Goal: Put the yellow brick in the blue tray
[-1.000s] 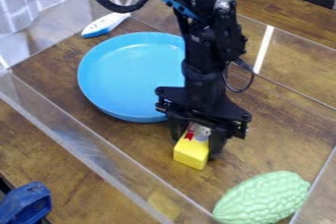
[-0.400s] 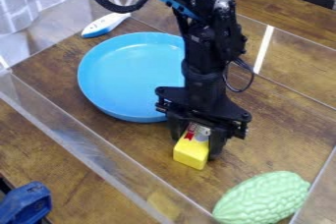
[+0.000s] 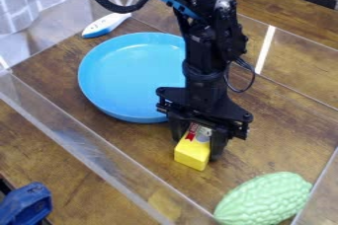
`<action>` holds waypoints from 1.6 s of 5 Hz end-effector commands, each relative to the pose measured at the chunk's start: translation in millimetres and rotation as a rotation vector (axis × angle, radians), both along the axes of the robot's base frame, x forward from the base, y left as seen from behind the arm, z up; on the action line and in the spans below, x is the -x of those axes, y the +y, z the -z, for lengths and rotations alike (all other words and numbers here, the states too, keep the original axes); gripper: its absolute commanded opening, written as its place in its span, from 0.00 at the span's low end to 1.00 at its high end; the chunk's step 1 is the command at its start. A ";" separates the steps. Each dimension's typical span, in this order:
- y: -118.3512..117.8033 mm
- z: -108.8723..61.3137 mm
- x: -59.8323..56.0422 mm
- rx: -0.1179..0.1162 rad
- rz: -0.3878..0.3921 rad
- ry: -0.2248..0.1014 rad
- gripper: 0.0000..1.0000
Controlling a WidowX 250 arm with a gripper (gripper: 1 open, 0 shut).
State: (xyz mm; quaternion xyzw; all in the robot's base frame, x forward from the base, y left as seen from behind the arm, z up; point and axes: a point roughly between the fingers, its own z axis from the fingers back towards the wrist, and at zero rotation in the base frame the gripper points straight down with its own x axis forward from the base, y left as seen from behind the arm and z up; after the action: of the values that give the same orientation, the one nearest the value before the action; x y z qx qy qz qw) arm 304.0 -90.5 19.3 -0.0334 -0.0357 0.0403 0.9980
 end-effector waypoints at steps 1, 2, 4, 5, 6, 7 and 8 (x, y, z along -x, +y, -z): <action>8.6 5.3 5.4 -0.006 -0.023 0.033 0.00; 9.3 5.3 5.5 -0.007 -0.025 0.037 0.00; 9.9 5.0 5.1 -0.011 -0.025 0.042 0.00; 10.9 0.7 5.0 -0.021 -0.011 0.050 0.00; 11.8 -3.8 5.0 -0.032 0.002 0.059 0.00; 12.9 -9.4 5.4 -0.043 0.016 0.070 0.00; 14.6 -17.0 6.0 -0.057 0.029 0.082 0.00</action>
State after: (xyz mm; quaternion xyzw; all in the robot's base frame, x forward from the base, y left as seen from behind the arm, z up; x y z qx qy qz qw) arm 287.4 -78.0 20.7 0.0033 0.0317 0.0211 0.9993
